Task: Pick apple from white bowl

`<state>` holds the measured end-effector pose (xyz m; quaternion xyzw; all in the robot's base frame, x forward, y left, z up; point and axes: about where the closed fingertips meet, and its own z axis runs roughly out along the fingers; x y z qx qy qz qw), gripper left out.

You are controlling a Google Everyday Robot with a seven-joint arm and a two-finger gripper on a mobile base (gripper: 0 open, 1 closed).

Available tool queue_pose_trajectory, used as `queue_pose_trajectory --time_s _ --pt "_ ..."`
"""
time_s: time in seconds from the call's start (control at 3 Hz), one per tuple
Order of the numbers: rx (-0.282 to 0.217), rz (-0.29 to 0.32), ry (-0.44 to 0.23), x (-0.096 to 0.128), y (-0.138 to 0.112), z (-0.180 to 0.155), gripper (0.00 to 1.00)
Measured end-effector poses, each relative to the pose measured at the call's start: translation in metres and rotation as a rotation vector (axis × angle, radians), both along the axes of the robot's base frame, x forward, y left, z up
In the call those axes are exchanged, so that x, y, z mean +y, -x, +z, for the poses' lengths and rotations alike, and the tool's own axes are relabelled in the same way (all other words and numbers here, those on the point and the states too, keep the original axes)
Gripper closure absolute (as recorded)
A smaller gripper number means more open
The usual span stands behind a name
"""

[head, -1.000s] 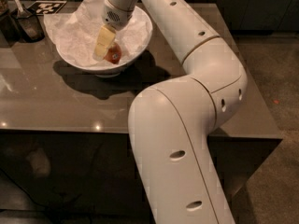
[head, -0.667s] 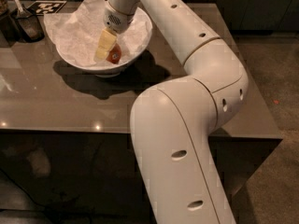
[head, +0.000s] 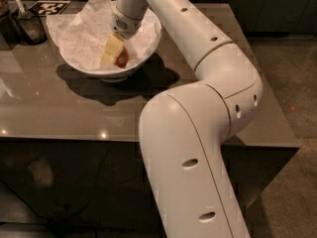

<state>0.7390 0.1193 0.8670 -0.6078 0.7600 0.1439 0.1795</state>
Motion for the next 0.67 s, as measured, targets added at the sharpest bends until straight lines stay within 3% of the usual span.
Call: queue_pose_trajectory --time_s 0.67 --pt "0.0 0.0 0.0 0.0 0.0 0.0 0.43"
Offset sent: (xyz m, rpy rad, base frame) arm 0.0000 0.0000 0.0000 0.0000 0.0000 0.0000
